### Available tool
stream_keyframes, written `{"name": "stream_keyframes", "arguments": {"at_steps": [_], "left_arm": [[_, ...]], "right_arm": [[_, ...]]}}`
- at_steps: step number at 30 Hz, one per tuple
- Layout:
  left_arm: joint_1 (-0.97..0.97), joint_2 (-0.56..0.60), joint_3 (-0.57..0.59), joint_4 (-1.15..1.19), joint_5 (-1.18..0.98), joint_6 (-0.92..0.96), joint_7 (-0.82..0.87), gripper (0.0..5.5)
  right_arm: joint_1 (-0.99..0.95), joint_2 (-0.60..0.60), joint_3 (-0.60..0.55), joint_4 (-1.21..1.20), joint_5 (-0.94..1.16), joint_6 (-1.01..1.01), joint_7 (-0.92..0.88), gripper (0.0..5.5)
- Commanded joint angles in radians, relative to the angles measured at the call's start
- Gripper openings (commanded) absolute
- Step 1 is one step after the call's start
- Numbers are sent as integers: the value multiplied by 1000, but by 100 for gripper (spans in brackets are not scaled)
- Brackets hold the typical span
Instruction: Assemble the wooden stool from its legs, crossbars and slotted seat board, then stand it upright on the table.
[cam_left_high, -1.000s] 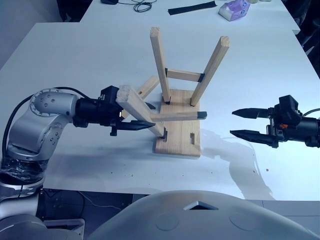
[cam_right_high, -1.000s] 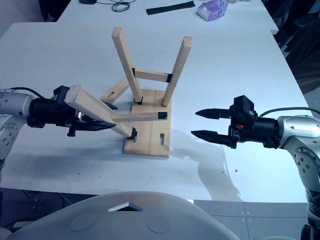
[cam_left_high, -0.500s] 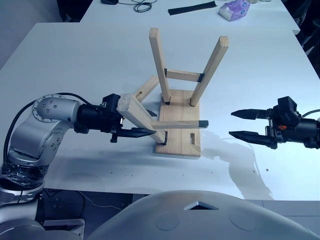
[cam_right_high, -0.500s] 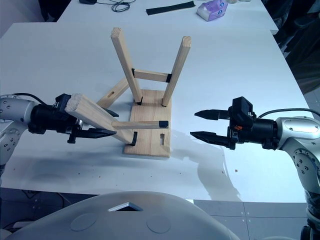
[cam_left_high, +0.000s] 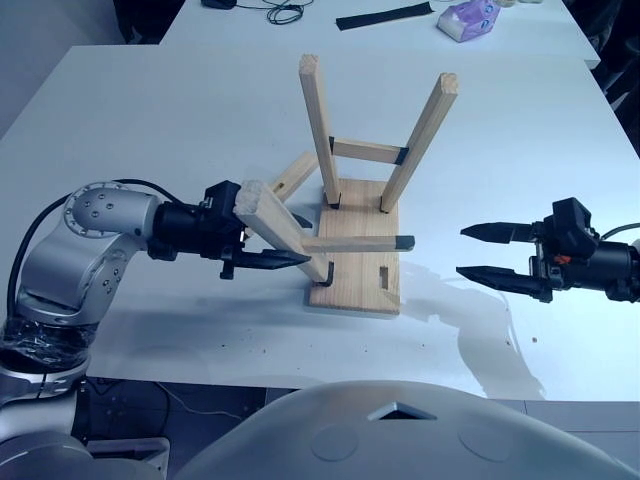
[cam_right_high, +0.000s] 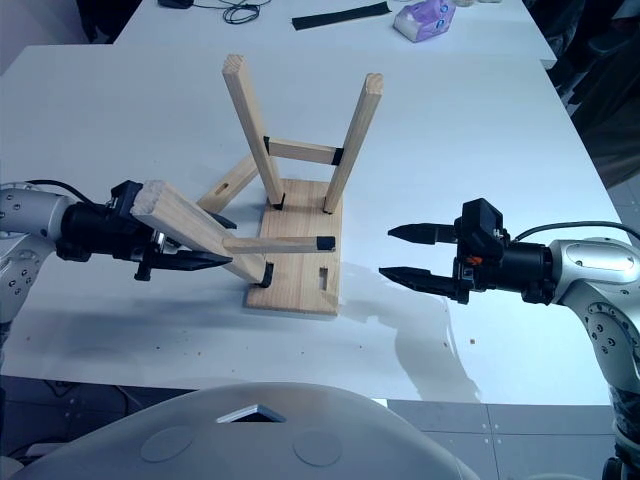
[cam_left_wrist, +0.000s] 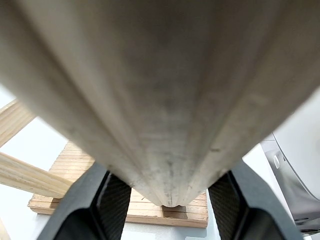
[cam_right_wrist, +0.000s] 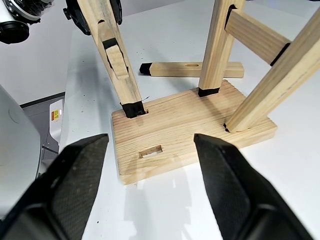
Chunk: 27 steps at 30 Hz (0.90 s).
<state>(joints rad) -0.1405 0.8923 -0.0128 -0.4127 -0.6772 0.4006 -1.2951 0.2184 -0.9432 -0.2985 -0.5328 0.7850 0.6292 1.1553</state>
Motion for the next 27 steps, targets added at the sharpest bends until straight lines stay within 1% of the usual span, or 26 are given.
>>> {"name": "stream_keyframes", "arguments": {"at_steps": [1,12,21,27], "left_arm": [[-23,-4,-18,10,42,-18,-5,212],[-51,-2,-27,18,68,-46,-26,212],[74,22,-81,8,160,-140,-68,212],[31,-2,-123,78,179,-119,-44,212]], "right_arm": [[-5,-3,-5,-8,7,0,-2,316],[-7,-2,0,-9,4,-3,1,316],[-9,-8,10,-8,-2,-8,9,316],[-4,-9,15,-14,-5,-8,9,316]]}}
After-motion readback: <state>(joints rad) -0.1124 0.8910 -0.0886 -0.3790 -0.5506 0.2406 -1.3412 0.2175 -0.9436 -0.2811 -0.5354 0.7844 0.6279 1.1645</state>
